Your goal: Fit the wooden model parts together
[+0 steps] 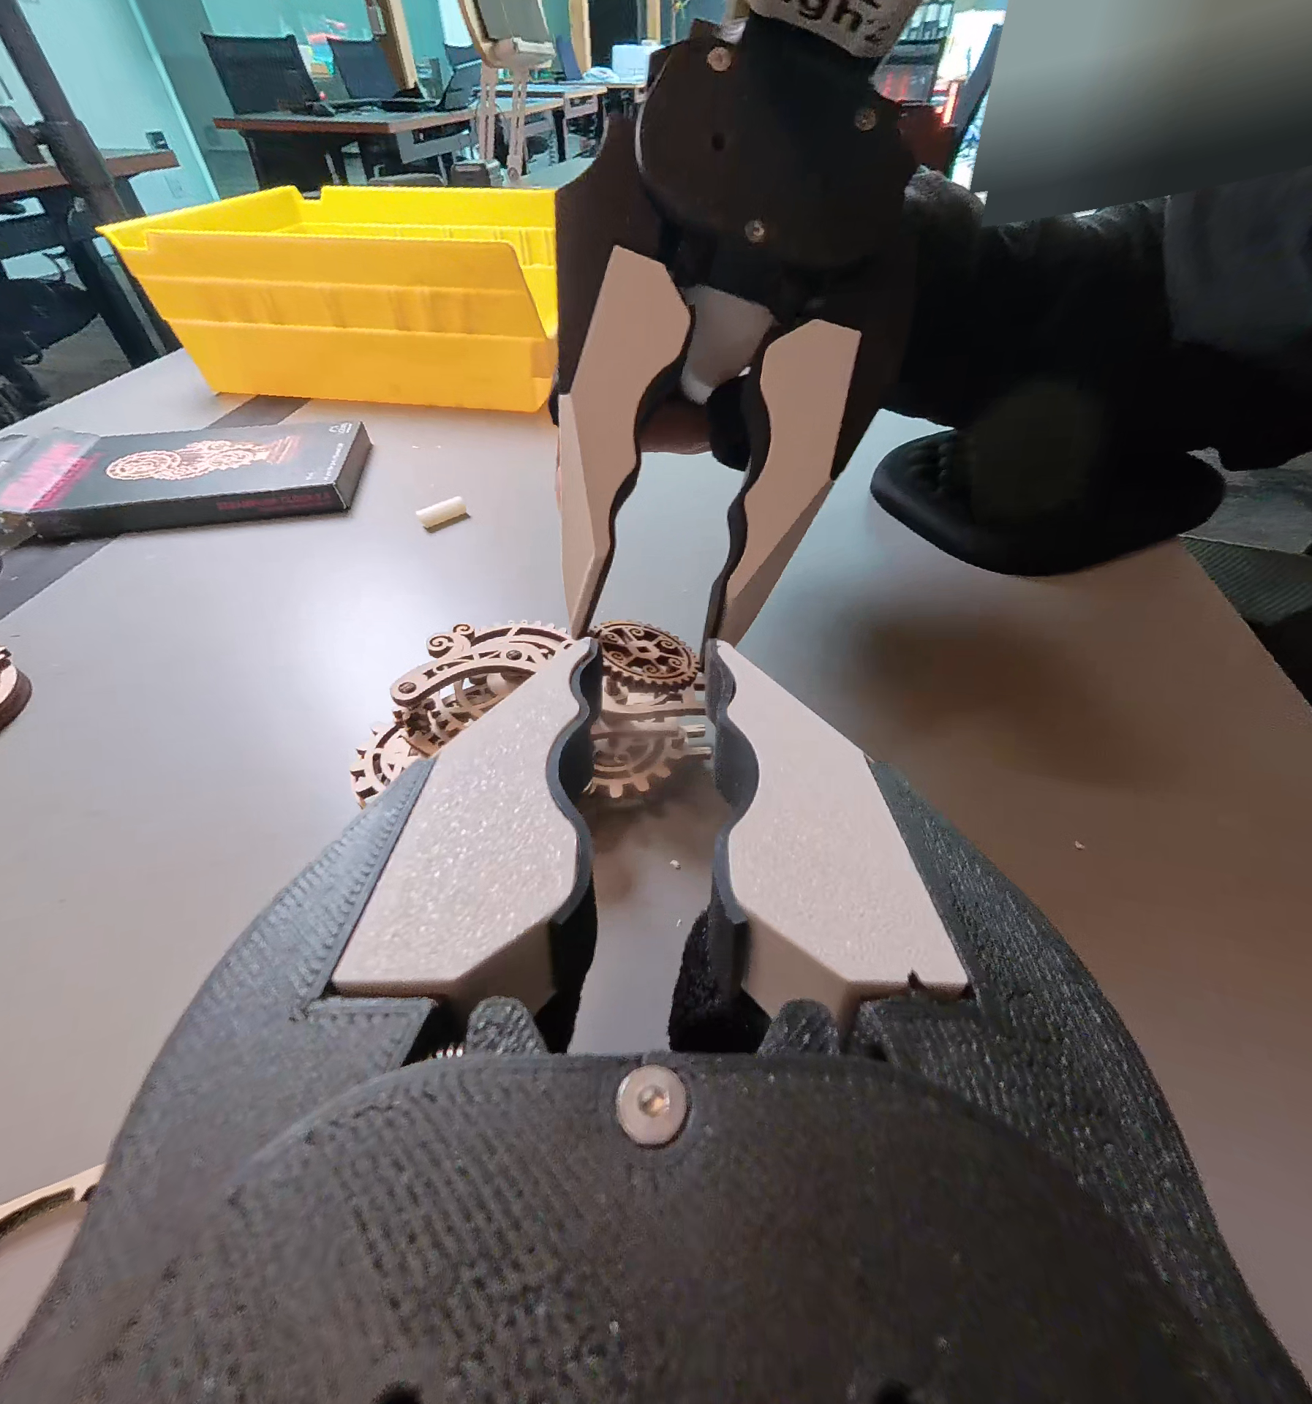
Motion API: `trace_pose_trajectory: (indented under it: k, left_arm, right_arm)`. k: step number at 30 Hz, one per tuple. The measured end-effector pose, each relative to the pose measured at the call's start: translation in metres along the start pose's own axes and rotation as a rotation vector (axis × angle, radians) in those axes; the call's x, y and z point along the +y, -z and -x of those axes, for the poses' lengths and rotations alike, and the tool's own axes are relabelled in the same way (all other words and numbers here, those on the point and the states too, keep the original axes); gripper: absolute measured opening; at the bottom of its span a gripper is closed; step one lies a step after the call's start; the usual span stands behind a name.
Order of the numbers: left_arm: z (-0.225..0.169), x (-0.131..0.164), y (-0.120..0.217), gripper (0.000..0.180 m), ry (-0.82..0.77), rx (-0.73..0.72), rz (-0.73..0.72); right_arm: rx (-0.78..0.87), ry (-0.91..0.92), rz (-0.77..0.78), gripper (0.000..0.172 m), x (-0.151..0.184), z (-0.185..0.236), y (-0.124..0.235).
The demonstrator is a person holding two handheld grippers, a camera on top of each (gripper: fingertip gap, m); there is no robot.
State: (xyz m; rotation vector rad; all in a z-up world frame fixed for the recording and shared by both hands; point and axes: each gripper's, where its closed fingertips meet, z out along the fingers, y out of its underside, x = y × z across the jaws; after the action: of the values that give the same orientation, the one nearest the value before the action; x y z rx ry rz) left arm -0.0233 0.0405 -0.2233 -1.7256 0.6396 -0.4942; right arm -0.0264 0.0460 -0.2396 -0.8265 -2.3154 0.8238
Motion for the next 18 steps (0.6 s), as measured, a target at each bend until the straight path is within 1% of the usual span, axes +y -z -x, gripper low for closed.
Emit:
trace_pose_trajectory:
  k: [5,7,10,14,16,18]
  left_arm:
    - [0.005,0.004,-0.002,0.026,0.017,-0.032,0.029]
    - [0.005,0.006,-0.002,0.028,0.060,-0.017,0.044]
    - [0.003,0.008,-0.003,0.030,0.209,0.024,0.077]
    - [-0.003,0.009,-0.005,0.026,0.490,0.106,0.107]
    - [-0.010,0.011,-0.008,0.024,0.588,0.162,0.118]
    - [-0.014,0.010,-0.009,0.017,0.656,0.198,0.107]
  right_arm:
    - [0.002,0.032,0.008,0.033,-0.001,0.004,-0.001]
    - [0.005,0.062,0.000,0.032,-0.003,0.006,0.000]
    - [0.010,0.119,-0.010,0.033,-0.006,0.010,0.002]
    - [0.045,0.202,-0.007,0.032,-0.009,0.011,0.003]
    - [0.058,0.232,-0.002,0.033,-0.010,0.011,0.003]
    - [0.063,0.259,0.016,0.033,-0.010,0.013,0.002]
